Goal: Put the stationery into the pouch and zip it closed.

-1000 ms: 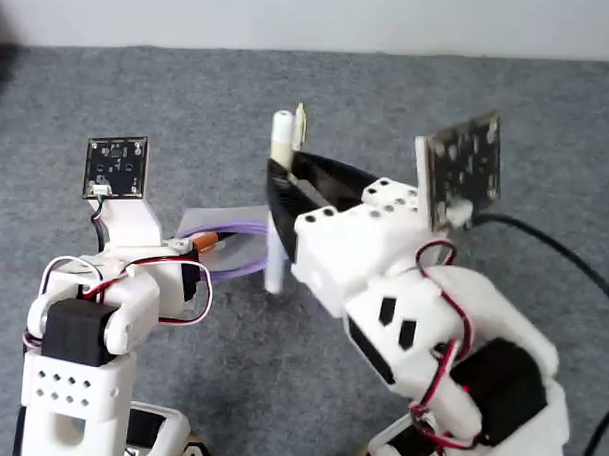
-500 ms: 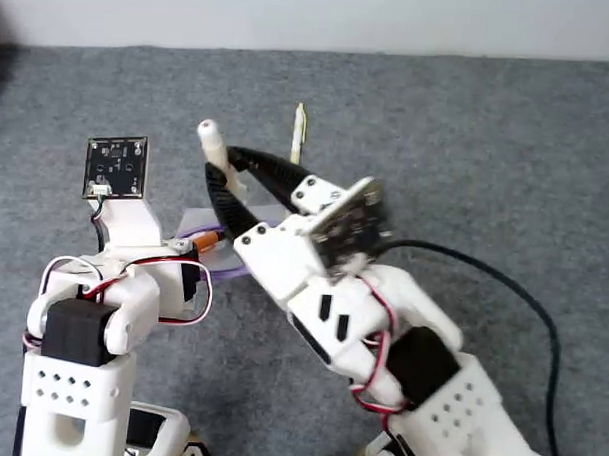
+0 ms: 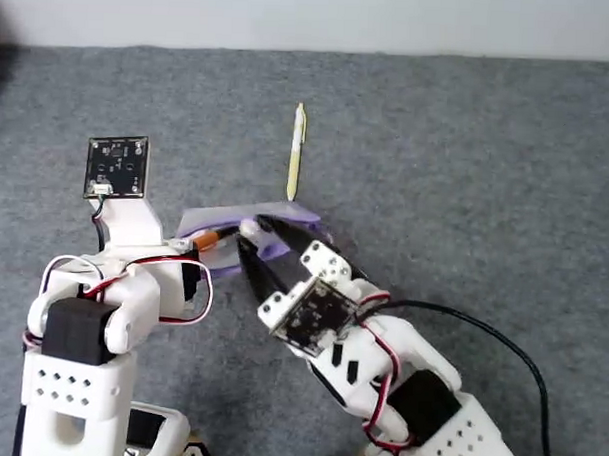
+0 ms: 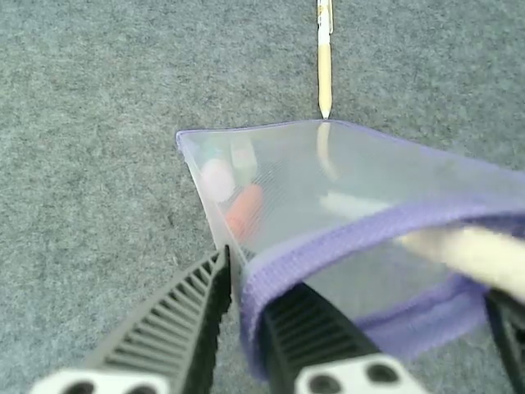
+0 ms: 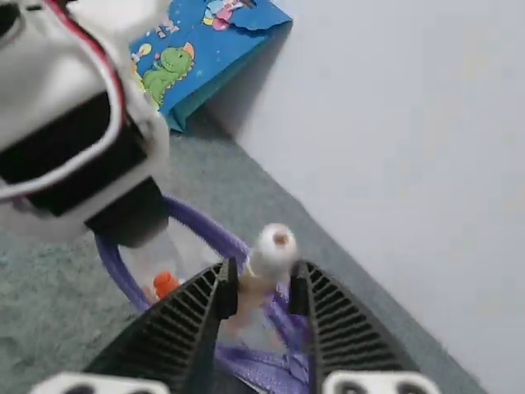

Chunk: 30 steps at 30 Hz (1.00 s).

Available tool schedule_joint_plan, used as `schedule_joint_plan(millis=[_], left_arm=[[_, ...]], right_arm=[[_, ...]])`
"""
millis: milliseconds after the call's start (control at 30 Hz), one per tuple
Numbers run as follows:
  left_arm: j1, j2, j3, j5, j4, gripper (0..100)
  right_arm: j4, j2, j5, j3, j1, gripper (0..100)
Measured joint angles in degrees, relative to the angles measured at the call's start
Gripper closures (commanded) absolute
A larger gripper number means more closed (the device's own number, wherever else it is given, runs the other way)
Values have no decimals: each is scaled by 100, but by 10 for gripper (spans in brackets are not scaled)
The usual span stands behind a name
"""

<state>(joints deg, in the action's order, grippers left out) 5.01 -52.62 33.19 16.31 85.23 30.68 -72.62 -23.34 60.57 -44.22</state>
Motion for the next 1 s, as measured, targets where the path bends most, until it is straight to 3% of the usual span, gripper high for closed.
schedule_joint_plan(millis=[233, 400, 500, 767, 1000], left_arm=[[0, 0, 0, 0, 0, 986], [0, 0, 0, 0, 0, 986], [0, 0, 0, 0, 0, 986], [0, 0, 0, 0, 0, 986], [0, 0, 0, 0, 0, 986]], right_arm=[[545, -105, 53, -457, 0, 809], [554, 44, 149, -1090, 35, 998], [554, 440, 299, -1521, 343, 964], [1029, 2532, 1785, -3191, 1723, 991], [2444, 4923, 2778, -5204, 2066, 990]])
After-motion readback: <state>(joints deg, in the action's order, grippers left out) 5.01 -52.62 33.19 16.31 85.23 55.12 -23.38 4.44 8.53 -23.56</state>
